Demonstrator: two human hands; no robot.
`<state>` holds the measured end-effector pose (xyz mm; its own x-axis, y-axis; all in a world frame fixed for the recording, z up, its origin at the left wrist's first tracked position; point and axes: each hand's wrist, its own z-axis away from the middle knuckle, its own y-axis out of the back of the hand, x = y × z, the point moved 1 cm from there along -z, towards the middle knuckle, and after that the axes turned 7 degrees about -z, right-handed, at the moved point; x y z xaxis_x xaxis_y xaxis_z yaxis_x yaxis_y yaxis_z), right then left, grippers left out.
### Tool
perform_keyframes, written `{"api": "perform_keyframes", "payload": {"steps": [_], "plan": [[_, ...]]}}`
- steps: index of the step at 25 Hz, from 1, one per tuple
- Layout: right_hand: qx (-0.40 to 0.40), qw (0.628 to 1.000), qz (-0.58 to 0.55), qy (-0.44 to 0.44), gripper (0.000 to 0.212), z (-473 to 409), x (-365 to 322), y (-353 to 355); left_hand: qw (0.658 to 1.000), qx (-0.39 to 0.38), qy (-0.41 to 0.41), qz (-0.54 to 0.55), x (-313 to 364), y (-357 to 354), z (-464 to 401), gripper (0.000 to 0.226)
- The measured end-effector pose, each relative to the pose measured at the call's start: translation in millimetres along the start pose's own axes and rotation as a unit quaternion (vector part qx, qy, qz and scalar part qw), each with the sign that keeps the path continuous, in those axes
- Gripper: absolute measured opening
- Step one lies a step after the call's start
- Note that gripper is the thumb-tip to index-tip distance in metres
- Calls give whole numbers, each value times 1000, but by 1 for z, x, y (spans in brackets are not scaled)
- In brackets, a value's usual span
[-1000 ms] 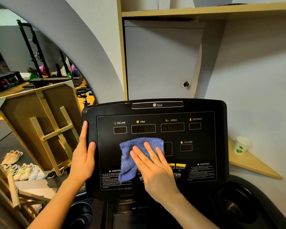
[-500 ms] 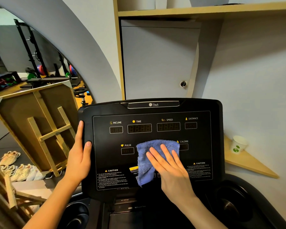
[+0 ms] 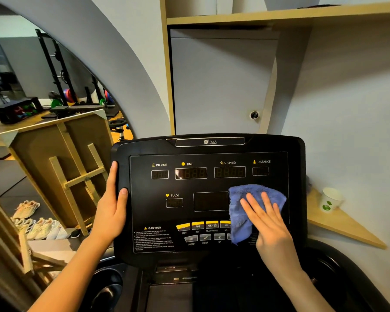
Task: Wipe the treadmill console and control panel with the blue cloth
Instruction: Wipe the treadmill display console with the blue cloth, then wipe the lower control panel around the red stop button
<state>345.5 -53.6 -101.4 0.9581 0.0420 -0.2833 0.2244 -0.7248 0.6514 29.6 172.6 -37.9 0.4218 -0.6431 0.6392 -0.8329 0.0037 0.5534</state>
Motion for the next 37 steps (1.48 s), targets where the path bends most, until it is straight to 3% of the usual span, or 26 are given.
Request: {"api": "perform_keyframes", "payload": {"steps": [15,19,23,32,37], "plan": [[64,993,-97,-18,42,10,15,56,998,-15,53,-35,20,21,33,63],[82,979,-167,-80,48,16,-1,76,996,-37,56,-55,13,32,49,64],[106,971,-169,-134,57,28,-29,103,995,-58,48,-65,16,49,75,64],[170,967,-115,-153,53,80,-100,153,992,-100,49,-52,24,89,158,63],[162,964,-88,-192,64,110,-122,174,990,-121,67,-43,25,96,198,59]]}}
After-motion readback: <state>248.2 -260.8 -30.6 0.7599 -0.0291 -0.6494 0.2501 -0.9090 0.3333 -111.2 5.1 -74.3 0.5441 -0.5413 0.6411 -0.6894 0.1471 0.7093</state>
